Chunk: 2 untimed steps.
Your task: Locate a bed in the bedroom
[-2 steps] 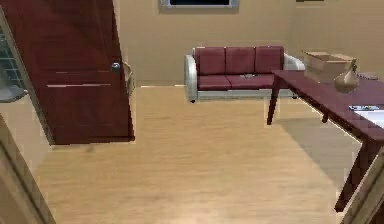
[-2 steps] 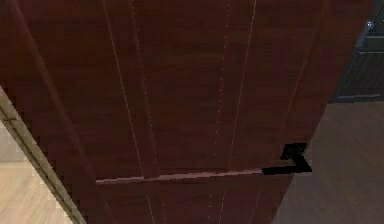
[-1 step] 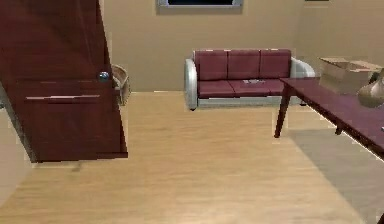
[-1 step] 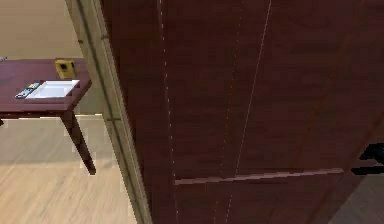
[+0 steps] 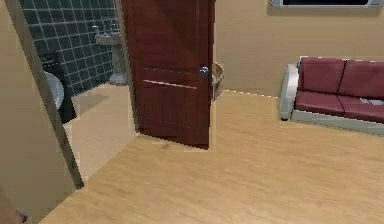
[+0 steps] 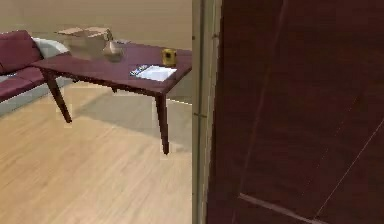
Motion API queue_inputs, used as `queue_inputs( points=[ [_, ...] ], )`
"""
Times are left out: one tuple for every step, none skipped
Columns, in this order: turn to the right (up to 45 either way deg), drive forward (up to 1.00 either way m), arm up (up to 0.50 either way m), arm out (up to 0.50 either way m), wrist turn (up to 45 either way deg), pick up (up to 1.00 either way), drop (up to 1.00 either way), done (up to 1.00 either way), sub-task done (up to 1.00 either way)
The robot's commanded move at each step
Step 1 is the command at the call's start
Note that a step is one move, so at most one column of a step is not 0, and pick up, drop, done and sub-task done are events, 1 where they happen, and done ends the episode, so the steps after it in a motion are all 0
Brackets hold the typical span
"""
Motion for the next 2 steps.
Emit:
queue_inputs(
  points=[
    [0.0, 0.55, 0.0, 0.0, 0.0, 0.0, 0.0, 0.0, 0.0],
    [-24.0, 0.0, 0.0, 0.0, 0.0, 0.0, 0.0, 0.0, 0.0]
  ],
)
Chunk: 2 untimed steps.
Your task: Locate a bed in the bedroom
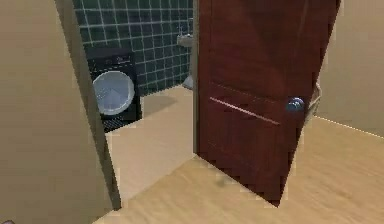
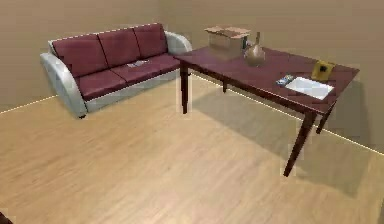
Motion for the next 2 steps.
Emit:
queue_inputs(
  points=[
    [0.0, 1.0, 0.0, 0.0, 0.0, 0.0, 0.0, 0.0, 0.0],
    [-6.0, 0.0, 0.0, 0.0, 0.0, 0.0, 0.0, 0.0, 0.0]
  ],
)
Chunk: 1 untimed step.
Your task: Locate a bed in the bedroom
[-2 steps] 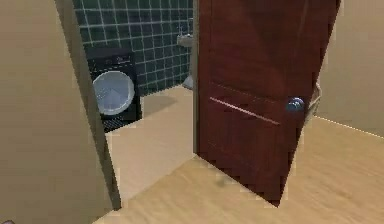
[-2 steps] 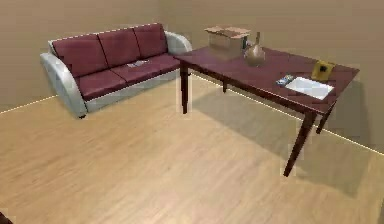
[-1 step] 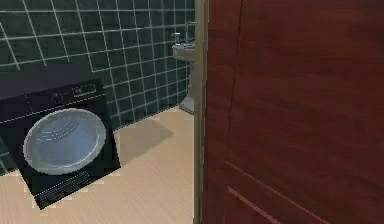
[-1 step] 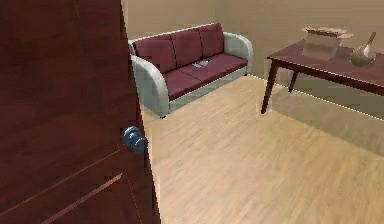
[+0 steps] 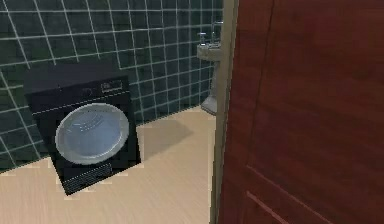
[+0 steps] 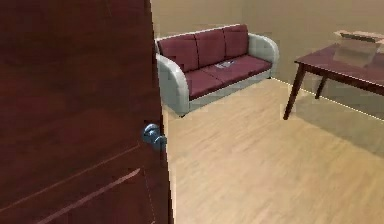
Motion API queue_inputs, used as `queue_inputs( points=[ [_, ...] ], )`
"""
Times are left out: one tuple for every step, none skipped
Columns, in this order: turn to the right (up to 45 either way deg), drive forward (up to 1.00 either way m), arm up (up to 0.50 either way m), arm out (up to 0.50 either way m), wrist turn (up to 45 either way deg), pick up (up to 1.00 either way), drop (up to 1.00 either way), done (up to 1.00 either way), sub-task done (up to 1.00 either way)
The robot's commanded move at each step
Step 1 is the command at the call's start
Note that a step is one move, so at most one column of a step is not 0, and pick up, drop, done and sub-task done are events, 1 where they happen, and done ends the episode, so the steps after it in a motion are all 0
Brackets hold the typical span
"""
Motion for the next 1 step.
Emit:
queue_inputs(
  points=[
    [0.0, 0.5, 0.0, 0.0, 0.0, 0.0, 0.0, 0.0, 0.0]
  ],
)
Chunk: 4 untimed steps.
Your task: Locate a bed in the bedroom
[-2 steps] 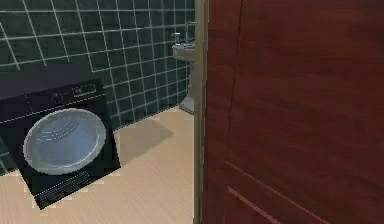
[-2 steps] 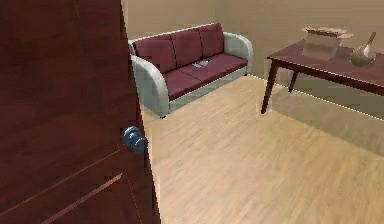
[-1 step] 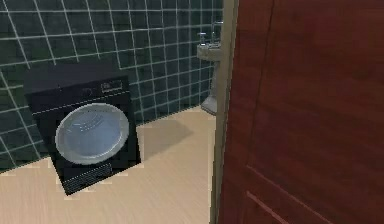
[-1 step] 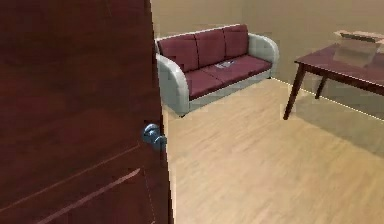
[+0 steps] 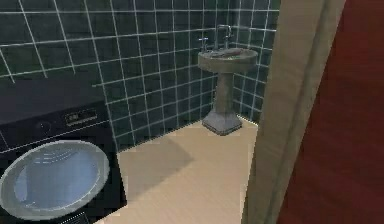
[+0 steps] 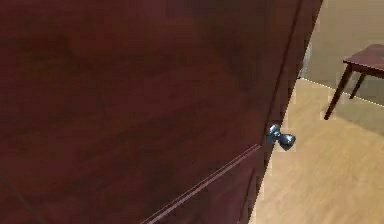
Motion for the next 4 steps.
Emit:
queue_inputs(
  points=[
    [-33.0, 0.0, 0.0, 0.0, 0.0, 0.0, 0.0, 0.0, 0.0],
    [0.0, 0.3, 0.0, 0.0, 0.0, 0.0, 0.0, 0.0, 0.0],
    [-36.0, 0.0, 0.0, 0.0, 0.0, 0.0, 0.0, 0.0, 0.0],
    [0.0, 0.55, 0.0, 0.0, 0.0, 0.0, 0.0, 0.0, 0.0]
  ],
)
